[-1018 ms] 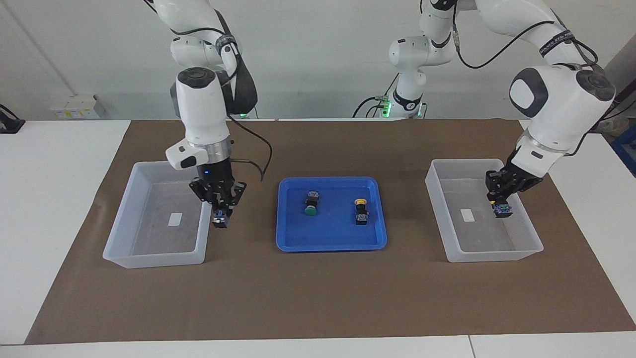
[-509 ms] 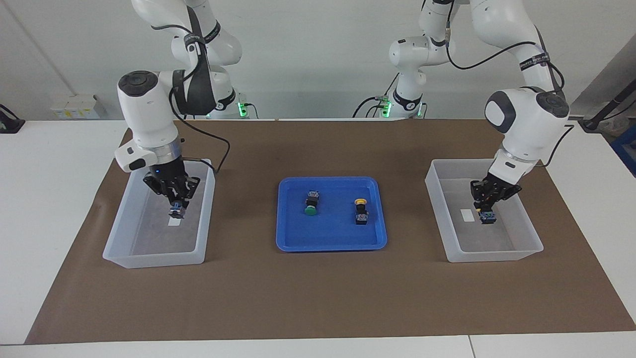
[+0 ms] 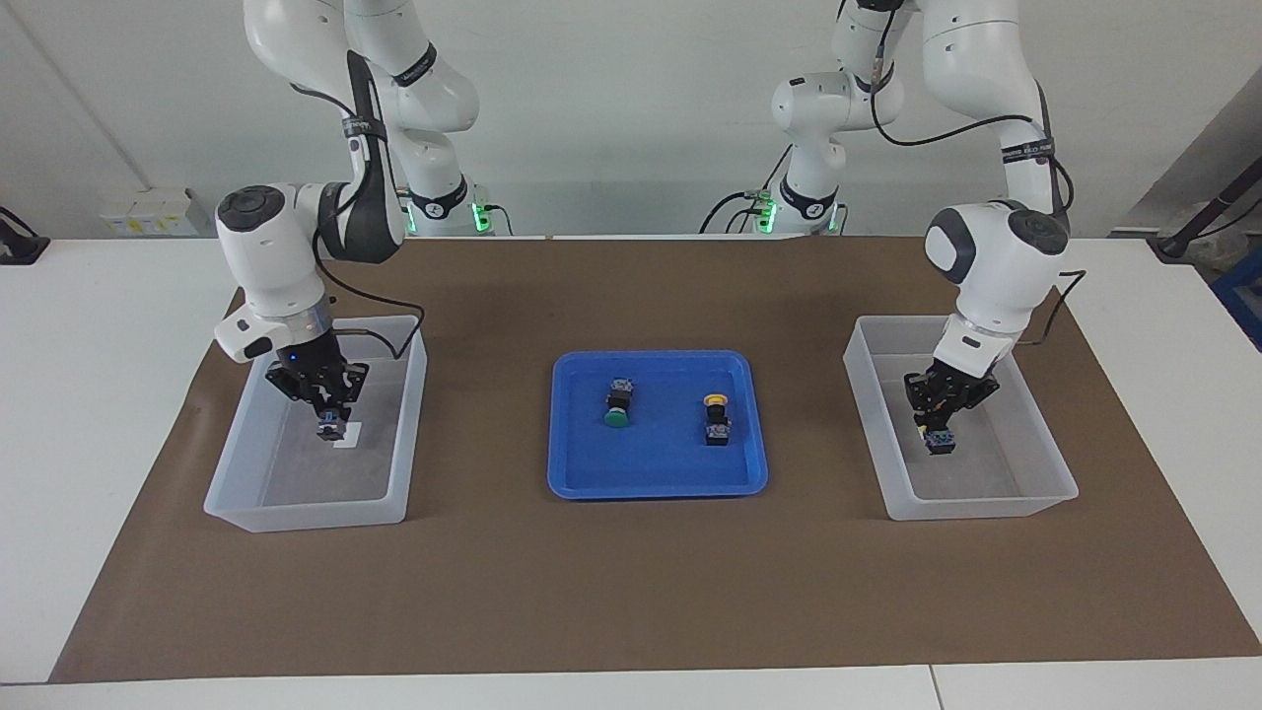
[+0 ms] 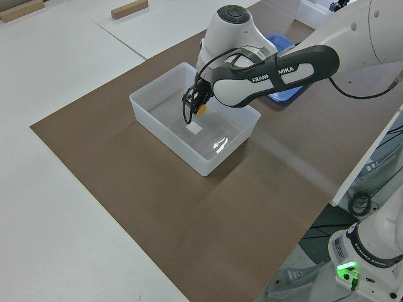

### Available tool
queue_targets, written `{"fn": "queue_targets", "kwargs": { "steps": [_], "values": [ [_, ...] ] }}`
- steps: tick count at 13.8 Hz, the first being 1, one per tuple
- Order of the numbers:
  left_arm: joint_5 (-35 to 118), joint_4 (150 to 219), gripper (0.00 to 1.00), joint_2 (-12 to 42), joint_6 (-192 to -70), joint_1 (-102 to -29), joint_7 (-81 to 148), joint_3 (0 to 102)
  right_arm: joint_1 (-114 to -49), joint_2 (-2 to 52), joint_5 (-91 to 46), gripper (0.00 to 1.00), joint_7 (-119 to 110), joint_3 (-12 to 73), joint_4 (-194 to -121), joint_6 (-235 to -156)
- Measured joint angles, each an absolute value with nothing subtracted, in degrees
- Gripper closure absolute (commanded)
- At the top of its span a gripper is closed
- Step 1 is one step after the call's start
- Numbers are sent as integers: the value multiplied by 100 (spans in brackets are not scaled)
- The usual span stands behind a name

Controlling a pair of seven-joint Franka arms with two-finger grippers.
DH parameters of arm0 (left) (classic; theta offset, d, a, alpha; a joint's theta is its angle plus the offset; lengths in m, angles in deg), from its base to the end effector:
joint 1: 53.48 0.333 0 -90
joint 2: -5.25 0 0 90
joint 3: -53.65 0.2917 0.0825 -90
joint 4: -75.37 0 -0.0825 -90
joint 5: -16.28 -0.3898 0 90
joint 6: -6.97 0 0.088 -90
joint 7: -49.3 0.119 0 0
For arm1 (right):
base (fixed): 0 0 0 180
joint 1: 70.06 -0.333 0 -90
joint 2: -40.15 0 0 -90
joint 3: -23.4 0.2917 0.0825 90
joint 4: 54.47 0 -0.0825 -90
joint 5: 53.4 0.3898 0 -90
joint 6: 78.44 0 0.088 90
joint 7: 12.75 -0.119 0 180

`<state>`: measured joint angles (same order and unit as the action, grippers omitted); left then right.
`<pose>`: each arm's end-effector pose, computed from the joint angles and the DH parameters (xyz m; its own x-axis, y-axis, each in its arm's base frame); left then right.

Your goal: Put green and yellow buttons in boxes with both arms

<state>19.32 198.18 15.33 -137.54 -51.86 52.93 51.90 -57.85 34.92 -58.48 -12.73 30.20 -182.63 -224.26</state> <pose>0.5842 -0.0011 0.3021 0.9790 -0.0208 0.2028 -0.0277 -0.9991 0.0314 0.5578 -0.0523 0.3112 0.9765 -0.0214 0.2143 -0.0336 -0.9980 0.0537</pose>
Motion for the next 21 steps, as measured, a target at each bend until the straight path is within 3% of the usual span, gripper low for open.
{"fn": "queue_targets", "kwargs": {
  "steps": [2, 3, 4, 5, 8, 12, 16, 18, 21],
  "values": [
    [1932, 19820, 95, 1624, -13846, -5377, 4884, 5182, -5751, 3372, -5848, 100, -1252, 3019, -18370, -22695],
    [1931, 19819, 87, 1639, -13852, -5437, 4796, 5189, -5751, 3278, -5848, 72, -1252, 3023, -18385, -22814],
    [1930, 19819, 84, 1635, -13852, -5449, 4788, 5226, -5753, 3189, -5848, 20, -1252, 3026, -18385, -22894],
    [1930, 19819, 73, 1635, -13852, -5449, 4788, 5246, -5760, 3147, -5848, 0, -1252, 3029, -18382, -22944],
    [1930, 19814, 0, 1636, -13853, -5450, 4788, 5247, -5773, 3142, -5847, 0, -1252, 3051, -18295, -22957],
    [1905, 19657, 0, 1636, -13666, -5440, 4811, 5324, -5916, 3331, -5834, 0, -1297, 3073, -17991, -22606],
    [1903, 18174, 0, 1618, -11690, -5642, 4564, 5211, -6549, 3690, -5809, 0, -2178, 3088, -17125, -21058],
    [1903, 17585, 0, 1606, -11080, -5843, 4186, 5163, -7004, 3709, -5802, 0, -2852, 3101, -16835, -20816],
    [1903, 17334, 0, 1610, -10892, -6308, 3578, 5137, -7561, 3638, -5802, 0, -3745, 3113, -16790, -20815]
  ]
}}
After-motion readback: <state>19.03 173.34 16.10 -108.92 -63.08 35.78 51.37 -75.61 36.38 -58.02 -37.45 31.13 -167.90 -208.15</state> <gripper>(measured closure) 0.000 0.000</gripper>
